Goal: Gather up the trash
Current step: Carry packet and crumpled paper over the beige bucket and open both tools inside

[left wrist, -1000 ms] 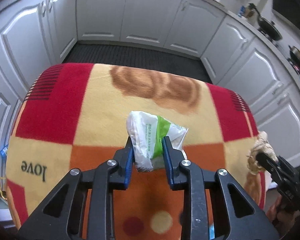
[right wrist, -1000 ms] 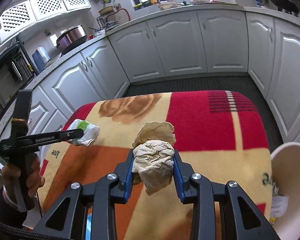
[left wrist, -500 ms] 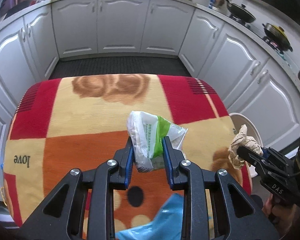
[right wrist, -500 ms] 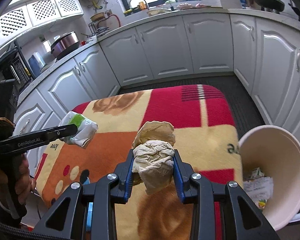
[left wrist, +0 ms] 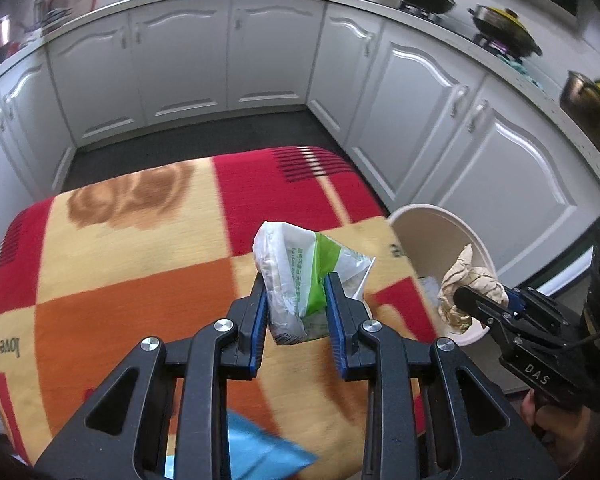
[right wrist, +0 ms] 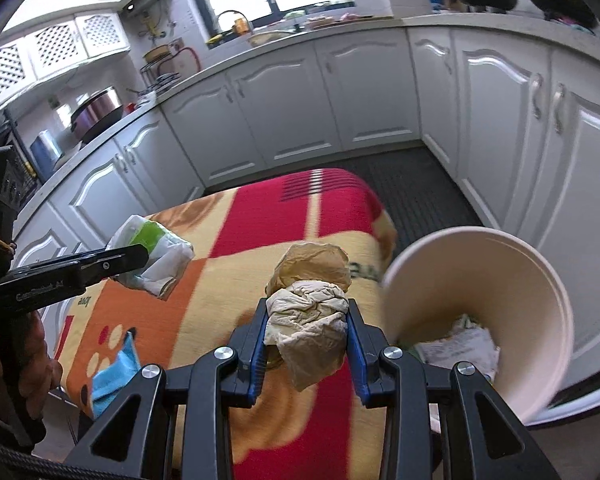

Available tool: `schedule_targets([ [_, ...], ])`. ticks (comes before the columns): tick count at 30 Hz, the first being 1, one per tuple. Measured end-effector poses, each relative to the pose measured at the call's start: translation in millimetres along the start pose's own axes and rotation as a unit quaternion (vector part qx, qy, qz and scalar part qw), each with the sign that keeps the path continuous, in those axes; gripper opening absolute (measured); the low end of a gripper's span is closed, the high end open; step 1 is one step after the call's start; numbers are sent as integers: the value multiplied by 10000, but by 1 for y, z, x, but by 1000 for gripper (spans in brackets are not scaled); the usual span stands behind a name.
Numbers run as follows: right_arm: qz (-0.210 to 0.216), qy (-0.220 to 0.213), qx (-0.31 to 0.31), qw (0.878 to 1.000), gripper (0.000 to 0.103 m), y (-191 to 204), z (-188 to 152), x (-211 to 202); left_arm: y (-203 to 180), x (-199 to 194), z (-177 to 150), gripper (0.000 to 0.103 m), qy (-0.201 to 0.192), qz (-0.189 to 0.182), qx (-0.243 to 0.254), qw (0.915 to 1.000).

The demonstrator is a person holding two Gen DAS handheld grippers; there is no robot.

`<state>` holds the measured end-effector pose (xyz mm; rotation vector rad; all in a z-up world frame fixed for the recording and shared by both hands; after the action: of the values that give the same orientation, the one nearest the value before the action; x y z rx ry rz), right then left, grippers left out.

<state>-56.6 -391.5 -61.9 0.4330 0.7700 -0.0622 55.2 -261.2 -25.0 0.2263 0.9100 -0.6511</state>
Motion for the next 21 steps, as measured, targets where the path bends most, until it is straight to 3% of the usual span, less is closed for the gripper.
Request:
schedule_targets([
  [11,-491,-113,462,9977,33,-66,-3,-26,-70,32,18,25,158,-252,421,9987],
  [21,-785,54,853,9932,33,-118,-16,-28,-115,71,22,25,438,-351,545,9969],
])
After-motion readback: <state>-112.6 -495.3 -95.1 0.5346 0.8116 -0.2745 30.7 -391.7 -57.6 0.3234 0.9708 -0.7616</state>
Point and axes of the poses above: each gripper's, at about its wrist camera, not at the fingertips, and x roughly the way its jaws point, y to its left, z to its top, the point moved 1 cm from there along x, roughly the way its jaws point, and after that the axes turned 6 degrees about x, right-handed, at the moved point
